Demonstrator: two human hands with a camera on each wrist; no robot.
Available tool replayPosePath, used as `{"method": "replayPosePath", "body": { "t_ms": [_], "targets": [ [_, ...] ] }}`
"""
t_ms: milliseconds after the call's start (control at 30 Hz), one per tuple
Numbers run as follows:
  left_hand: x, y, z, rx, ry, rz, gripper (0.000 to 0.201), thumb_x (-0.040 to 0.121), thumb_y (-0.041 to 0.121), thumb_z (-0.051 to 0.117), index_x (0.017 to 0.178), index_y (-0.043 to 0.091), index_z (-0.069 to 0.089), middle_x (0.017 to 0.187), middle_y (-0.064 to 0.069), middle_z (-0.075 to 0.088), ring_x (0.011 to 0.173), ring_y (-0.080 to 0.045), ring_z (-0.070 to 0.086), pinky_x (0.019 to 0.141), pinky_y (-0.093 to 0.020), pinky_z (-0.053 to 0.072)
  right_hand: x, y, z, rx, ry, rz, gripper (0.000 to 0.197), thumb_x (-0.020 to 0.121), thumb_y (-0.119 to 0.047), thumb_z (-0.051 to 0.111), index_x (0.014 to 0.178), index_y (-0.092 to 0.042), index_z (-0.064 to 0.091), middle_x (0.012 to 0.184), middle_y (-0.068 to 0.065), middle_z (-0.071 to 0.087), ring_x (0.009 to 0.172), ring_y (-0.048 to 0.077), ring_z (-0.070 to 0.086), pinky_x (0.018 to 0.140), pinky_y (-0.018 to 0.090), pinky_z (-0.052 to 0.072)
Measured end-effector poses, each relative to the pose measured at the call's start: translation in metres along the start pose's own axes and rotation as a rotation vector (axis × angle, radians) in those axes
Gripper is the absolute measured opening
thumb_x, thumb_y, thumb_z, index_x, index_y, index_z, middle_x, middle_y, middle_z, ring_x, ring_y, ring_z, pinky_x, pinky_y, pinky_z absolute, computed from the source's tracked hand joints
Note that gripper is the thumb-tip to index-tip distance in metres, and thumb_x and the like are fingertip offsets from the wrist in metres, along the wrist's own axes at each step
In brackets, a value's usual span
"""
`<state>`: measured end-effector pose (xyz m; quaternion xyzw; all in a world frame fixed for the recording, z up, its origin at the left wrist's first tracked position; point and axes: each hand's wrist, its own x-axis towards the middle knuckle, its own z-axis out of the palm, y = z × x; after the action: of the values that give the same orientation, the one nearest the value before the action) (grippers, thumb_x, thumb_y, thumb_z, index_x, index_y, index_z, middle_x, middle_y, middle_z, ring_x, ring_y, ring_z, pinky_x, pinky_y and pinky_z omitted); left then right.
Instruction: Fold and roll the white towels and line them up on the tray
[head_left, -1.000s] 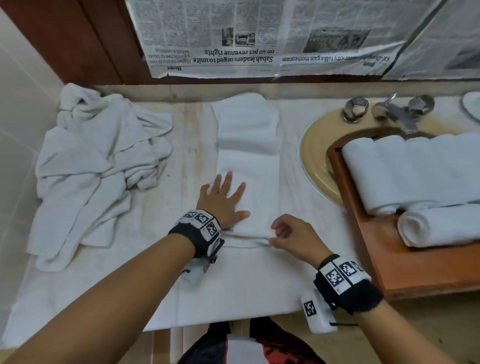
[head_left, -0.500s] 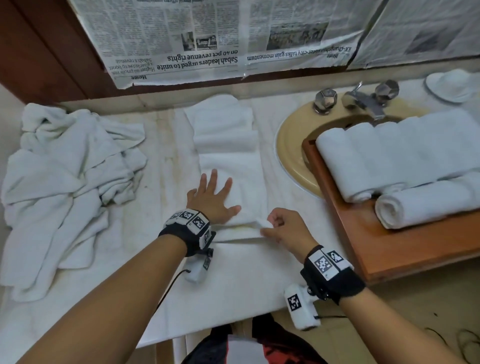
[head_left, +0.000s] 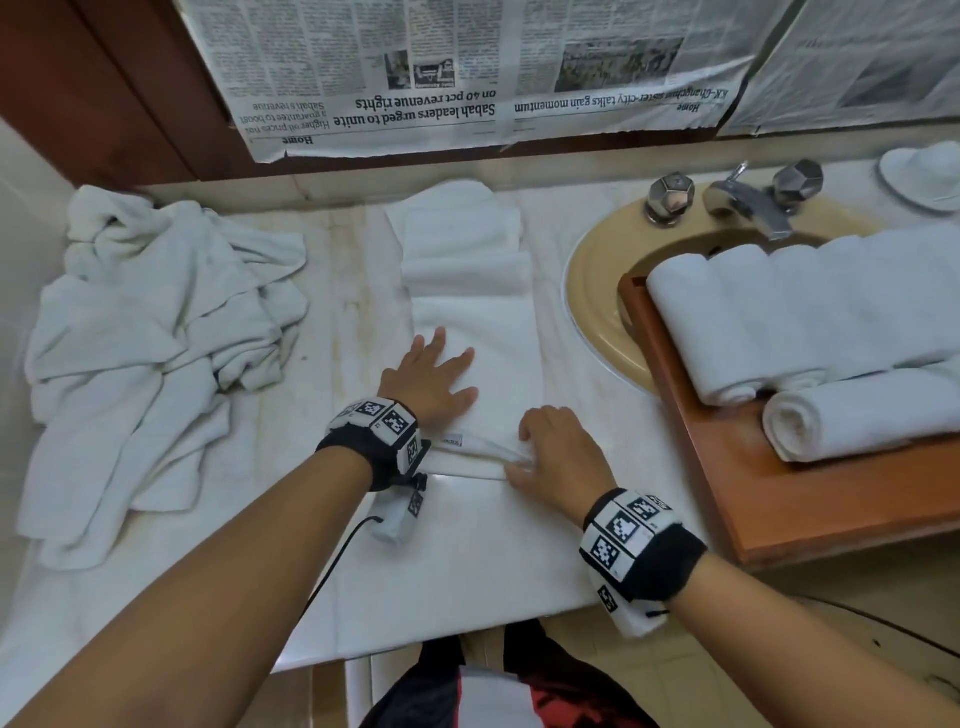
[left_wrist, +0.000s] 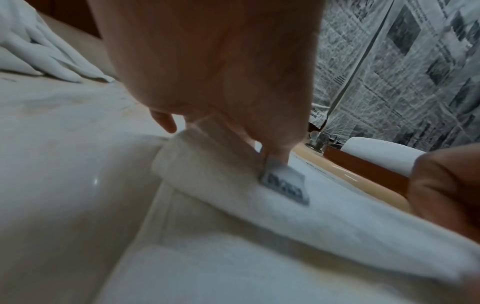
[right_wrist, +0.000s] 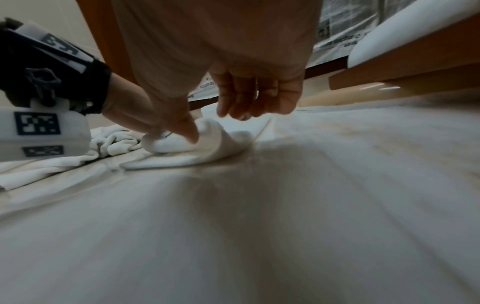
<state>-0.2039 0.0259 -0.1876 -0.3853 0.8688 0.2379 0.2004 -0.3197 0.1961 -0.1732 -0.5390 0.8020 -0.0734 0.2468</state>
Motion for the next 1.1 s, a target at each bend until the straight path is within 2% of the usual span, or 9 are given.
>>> {"method": "replayPosePath", "body": {
  "t_ms": [67, 233, 367, 600, 700, 767, 867, 1000, 1100],
  "targets": [
    [0.002, -0.004, -0.002, -0.037, -0.003, 0.004, 0.058, 0.098, 0.056, 0.031, 0.151, 0.043, 0.012, 0.161, 0.008, -0.016, 0.149, -0.02, -0.011, 0.114, -0.058, 0.01, 0.006, -0.005, 0.002, -0.018, -0.08, -0.081, 0.011, 0.085, -0.016, 0.055, 0.094, -0.016, 0.05, 0.096, 0.0, 0.05, 0.098, 0.021, 0.046, 0.068, 0.029, 0.035],
    [0.003, -0.017, -0.013, -0.125, -0.025, 0.083, 0.049, 0.103, 0.045, 0.032, 0.15, 0.036, 0.027, 0.162, 0.002, -0.006, 0.149, -0.024, -0.006, 0.12, -0.042, 0.004, 0.002, -0.001, 0.01, -0.183, -0.18, -0.324, 0.028, 0.079, 0.004, 0.046, 0.097, -0.018, 0.048, 0.096, 0.001, 0.047, 0.085, 0.019, 0.037, 0.063, 0.031, 0.031],
    [0.003, -0.029, -0.011, -0.116, -0.045, 0.135, 0.049, 0.103, 0.038, 0.037, 0.151, 0.034, 0.026, 0.162, 0.001, -0.007, 0.149, -0.025, -0.009, 0.121, -0.039, 0.002, 0.002, 0.0, 0.014, -0.16, -0.191, -0.343, 0.039, 0.083, -0.006, 0.046, 0.12, -0.018, 0.051, 0.107, 0.002, 0.051, 0.099, 0.022, 0.047, 0.073, 0.033, 0.039],
    [0.004, -0.039, 0.002, 0.006, -0.033, 0.165, 0.062, 0.098, 0.045, 0.044, 0.151, 0.044, 0.013, 0.16, 0.009, -0.017, 0.148, -0.02, -0.014, 0.119, -0.049, 0.011, 0.005, -0.002, 0.014, -0.106, -0.208, -0.375, 0.027, 0.088, -0.039, 0.059, 0.104, -0.017, 0.058, 0.094, -0.004, 0.052, 0.096, 0.019, 0.051, 0.072, 0.03, 0.039],
    [0.0, -0.037, 0.008, 0.045, -0.035, 0.143, 0.066, 0.096, 0.052, 0.043, 0.151, 0.047, 0.006, 0.159, 0.011, -0.023, 0.147, -0.018, -0.017, 0.117, -0.055, 0.014, 0.018, 0.002, 0.016, -0.074, 0.048, -0.35, 0.044, 0.087, -0.052, 0.049, 0.101, -0.013, 0.063, 0.11, 0.004, 0.054, 0.105, 0.026, 0.052, 0.08, 0.035, 0.045],
    [-0.005, -0.032, 0.012, 0.062, -0.036, 0.126, 0.068, 0.096, 0.056, 0.041, 0.15, 0.047, 0.001, 0.157, 0.012, -0.027, 0.147, -0.017, -0.02, 0.116, -0.057, 0.013, 0.031, 0.0, 0.015, -0.15, 0.053, -0.241, 0.059, 0.091, -0.055, 0.037, 0.133, -0.016, 0.048, 0.15, 0.011, 0.03, 0.137, 0.03, 0.031, 0.104, 0.042, 0.035],
    [-0.012, -0.028, 0.019, 0.105, -0.05, 0.108, 0.071, 0.095, 0.063, 0.035, 0.149, 0.048, -0.007, 0.154, 0.014, -0.033, 0.145, -0.015, -0.024, 0.113, -0.057, 0.014, 0.043, 0.01, 0.014, -0.235, -0.073, -0.108, 0.074, 0.096, -0.059, 0.026, 0.154, -0.019, 0.002, 0.16, 0.002, -0.018, 0.148, 0.021, -0.011, 0.118, 0.042, 0.011],
    [-0.016, -0.028, 0.032, 0.15, -0.04, 0.082, 0.071, 0.092, 0.071, 0.023, 0.146, 0.049, -0.017, 0.149, 0.017, -0.041, 0.143, -0.017, -0.03, 0.111, -0.056, 0.017, 0.046, 0.03, 0.014, -0.319, -0.124, -0.115, 0.082, 0.089, -0.068, 0.008, 0.152, -0.022, -0.015, 0.155, -0.005, -0.03, 0.146, 0.02, -0.021, 0.12, 0.041, 0.005],
    [-0.019, -0.027, 0.037, 0.155, -0.044, 0.066, 0.07, 0.091, 0.073, 0.019, 0.145, 0.05, -0.019, 0.147, 0.018, -0.043, 0.143, -0.02, -0.031, 0.111, -0.055, 0.018, 0.043, 0.025, 0.007, -0.266, -0.15, -0.045, 0.082, 0.093, -0.066, 0.024, 0.153, -0.023, -0.01, 0.158, -0.001, -0.025, 0.148, 0.023, -0.015, 0.119, 0.042, 0.008]
  ]
}}
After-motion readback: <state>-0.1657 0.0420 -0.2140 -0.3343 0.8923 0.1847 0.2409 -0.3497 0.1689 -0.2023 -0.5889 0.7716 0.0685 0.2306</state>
